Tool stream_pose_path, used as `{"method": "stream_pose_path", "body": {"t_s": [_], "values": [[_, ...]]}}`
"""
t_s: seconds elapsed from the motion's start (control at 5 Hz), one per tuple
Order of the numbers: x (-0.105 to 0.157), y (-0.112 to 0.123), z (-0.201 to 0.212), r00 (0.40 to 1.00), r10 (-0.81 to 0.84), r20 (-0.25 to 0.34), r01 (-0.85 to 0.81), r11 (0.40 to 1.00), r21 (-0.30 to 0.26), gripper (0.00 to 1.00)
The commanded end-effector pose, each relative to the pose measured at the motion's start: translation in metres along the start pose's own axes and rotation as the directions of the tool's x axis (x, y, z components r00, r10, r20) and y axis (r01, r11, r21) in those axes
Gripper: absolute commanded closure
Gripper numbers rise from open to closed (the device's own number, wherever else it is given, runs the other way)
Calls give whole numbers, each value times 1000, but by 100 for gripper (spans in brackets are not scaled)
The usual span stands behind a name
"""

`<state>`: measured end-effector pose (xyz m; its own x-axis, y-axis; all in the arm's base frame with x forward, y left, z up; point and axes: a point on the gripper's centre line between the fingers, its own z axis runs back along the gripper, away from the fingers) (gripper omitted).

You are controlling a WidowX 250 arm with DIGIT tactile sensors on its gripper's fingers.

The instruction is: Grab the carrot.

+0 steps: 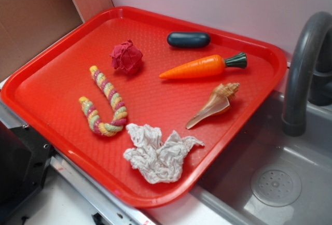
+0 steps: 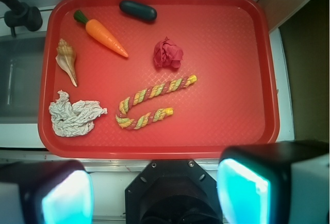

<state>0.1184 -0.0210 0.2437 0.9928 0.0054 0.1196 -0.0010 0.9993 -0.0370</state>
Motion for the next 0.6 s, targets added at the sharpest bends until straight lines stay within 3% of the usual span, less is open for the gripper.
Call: {"method": "stream_pose_path", "body": {"t_s": [0.0, 0.2, 0.4], "values": [[0, 0, 0, 1000, 0, 0, 0, 1000, 0, 0], [20, -5, -13, 969, -233, 85, 233, 972, 4, 0], [37, -17, -25, 927, -354, 124, 351, 935, 48, 0]]}}
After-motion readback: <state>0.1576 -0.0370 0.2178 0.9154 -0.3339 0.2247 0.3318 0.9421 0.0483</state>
